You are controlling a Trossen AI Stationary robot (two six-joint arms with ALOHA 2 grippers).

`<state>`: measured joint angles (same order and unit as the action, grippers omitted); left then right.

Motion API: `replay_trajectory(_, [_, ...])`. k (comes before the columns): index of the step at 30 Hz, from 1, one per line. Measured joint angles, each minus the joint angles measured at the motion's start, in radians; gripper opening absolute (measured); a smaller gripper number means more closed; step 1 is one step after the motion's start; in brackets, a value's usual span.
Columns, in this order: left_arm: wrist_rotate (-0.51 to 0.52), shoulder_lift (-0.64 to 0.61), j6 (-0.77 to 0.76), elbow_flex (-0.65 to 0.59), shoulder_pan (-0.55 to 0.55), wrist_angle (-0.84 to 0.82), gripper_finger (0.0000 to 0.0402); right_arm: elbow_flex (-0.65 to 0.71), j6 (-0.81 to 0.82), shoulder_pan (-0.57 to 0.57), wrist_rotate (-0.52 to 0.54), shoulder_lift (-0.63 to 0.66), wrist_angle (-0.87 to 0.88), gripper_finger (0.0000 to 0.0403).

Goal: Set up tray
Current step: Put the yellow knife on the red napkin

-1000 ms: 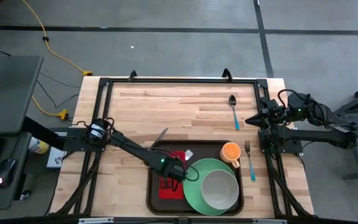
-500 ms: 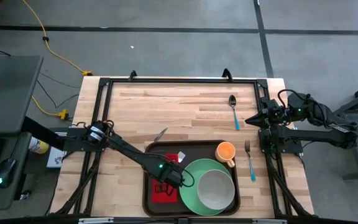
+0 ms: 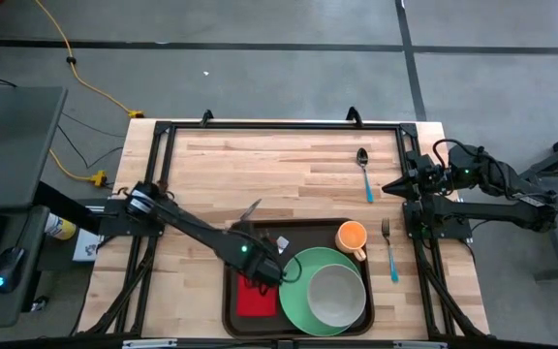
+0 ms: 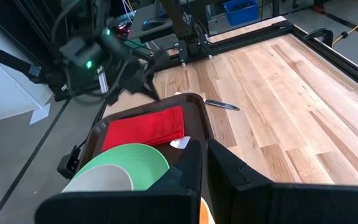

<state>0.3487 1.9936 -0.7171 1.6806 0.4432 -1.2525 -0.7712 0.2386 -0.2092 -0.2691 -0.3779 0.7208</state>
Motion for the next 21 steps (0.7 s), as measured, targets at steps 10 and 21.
replay_trajectory(10, [0.060, -0.094, -0.152, -0.011, -0.127, -0.223, 0.0044, 0.000, -0.003, 0.000, 0.000, 0.000, -0.005, 0.0000])
replay_trajectory(21, [-0.064, -0.182, -0.149, -0.232, -0.229, -0.023, 0.0080, 0.000, -0.003, 0.000, -0.006, 0.000, -0.006, 0.0000])
